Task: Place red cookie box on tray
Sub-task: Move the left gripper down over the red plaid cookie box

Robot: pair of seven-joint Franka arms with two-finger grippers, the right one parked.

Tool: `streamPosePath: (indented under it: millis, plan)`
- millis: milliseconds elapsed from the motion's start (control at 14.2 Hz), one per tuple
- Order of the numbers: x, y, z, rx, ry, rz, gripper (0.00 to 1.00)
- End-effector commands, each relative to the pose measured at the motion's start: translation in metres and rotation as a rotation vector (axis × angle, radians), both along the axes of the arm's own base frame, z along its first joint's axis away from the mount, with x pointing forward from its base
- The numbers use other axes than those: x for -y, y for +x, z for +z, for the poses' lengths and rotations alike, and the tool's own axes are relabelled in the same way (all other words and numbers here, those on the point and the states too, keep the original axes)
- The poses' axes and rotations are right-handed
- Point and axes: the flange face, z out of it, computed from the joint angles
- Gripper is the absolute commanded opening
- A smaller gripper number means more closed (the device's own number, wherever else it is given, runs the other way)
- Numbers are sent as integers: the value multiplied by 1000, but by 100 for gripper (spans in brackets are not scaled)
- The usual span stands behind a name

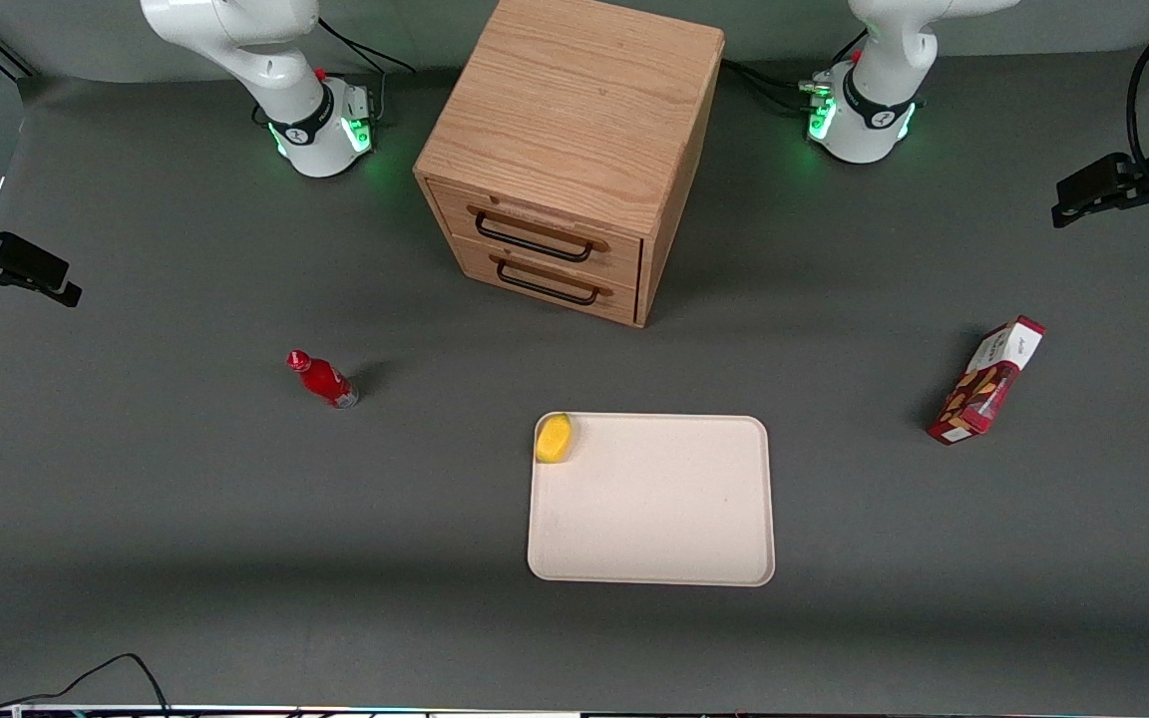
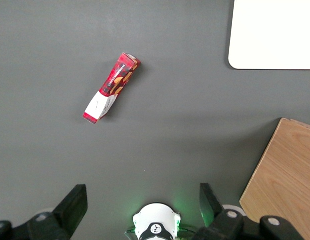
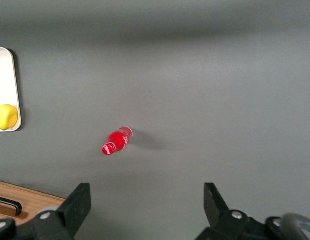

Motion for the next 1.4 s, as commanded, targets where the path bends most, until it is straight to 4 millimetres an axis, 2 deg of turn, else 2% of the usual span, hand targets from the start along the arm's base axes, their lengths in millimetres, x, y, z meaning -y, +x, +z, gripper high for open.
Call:
streamPosePath:
  millis: [0,140,211,351,491,702,842,1053,1123,1193,1263,1333]
  plan:
    - [3,-4,3,-8,16,-4,100]
    - [-1,-2,-4,-25,22,2,100]
    - [-10,0,-15,-37,38,-6,100]
    - [-51,10,-40,-55,1,-200,100]
    - [-86,25,-91,-76,-25,-338,100]
    - [-113,38,-200,-72,-69,-500,100]
    - [-114,35,-274,-38,-68,-540,100]
    - [-112,25,-358,34,-45,-574,100]
    - [-112,23,-381,55,-36,-580,85]
    - [-114,21,-399,72,-28,-579,38]
    - [-118,18,-411,80,-26,-573,0]
    - [-118,18,-414,84,-36,-560,0]
